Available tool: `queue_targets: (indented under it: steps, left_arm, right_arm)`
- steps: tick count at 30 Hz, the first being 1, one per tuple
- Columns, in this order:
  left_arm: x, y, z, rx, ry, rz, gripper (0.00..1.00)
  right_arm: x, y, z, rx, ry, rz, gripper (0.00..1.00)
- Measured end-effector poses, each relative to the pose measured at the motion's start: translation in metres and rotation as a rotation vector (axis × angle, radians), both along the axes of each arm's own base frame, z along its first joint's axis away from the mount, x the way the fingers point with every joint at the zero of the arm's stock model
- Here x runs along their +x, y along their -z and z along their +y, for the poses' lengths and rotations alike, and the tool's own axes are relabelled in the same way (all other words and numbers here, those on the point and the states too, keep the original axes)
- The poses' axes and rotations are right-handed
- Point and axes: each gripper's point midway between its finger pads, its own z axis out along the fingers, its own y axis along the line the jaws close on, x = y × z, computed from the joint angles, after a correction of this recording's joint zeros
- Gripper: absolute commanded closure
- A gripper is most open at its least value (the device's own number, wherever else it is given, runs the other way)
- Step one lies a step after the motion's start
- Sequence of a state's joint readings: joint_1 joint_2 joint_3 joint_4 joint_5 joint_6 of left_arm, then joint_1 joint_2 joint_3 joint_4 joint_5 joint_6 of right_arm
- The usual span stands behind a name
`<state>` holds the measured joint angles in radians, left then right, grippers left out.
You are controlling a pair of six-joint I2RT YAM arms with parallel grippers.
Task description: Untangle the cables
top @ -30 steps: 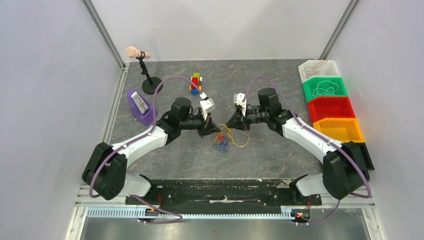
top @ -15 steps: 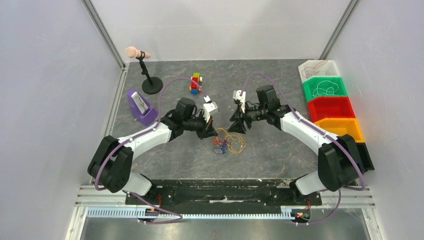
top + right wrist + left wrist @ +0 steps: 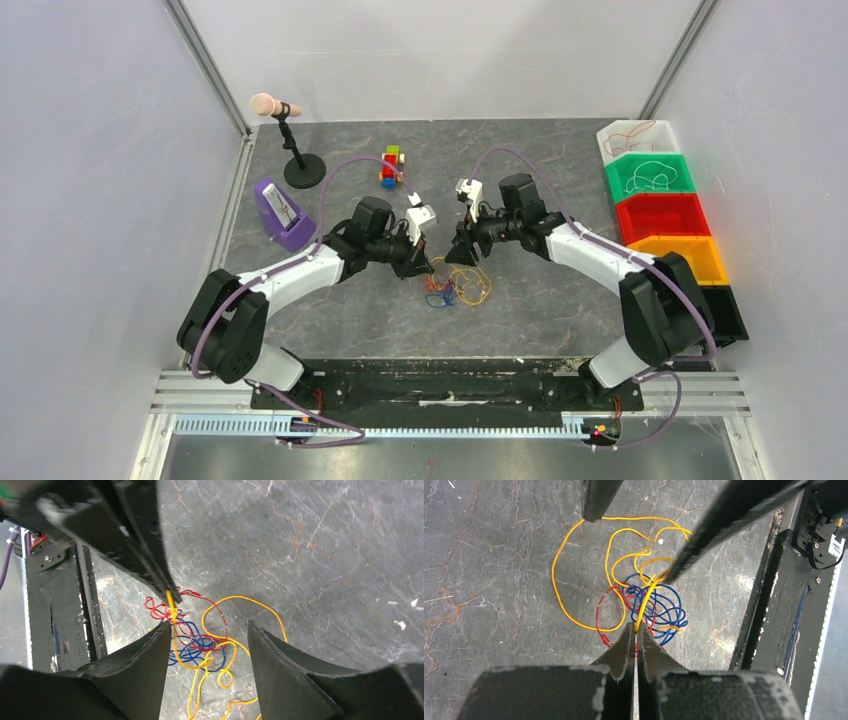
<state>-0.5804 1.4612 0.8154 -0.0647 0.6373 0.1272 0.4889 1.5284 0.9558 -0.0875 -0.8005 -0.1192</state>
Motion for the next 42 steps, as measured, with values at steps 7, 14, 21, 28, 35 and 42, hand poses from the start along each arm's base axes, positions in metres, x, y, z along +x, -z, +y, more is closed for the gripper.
queue_targets:
  steps: [7, 14, 21, 28, 35, 42]
  left_arm:
    - [-0.003, -0.009, 0.001, -0.018, -0.007, -0.015, 0.96]
    - [-0.007, -0.001, 0.005, -0.006, -0.018, 0.005, 0.97]
    - [-0.006, -0.007, 0.001, -0.038, -0.033, 0.018, 0.94]
    - [-0.006, -0.005, 0.003, -0.033, -0.051, 0.039, 0.80]
    - [-0.011, 0.026, 0.040, 0.100, -0.137, 0.096, 0.39]
    - [-0.007, -0.002, 0.043, -0.002, -0.145, -0.056, 0.26]
  right_arm:
    - [0.003, 0.024, -0.004, -0.038, 0.042, 0.055, 0.71]
    - [-0.010, 0.022, -0.001, -0.009, 0.007, 0.086, 0.40]
    - [-0.016, 0.019, 0.012, 0.008, -0.034, 0.042, 0.92]
    - [-0.007, 0.030, 0.007, -0.044, 0.020, 0.028, 1.00]
    - [0.024, -0.025, -0.022, 0.042, 0.167, -0.041, 1.00]
    - [0.015, -0.053, -0.013, 0.124, 0.143, -0.022, 1.00]
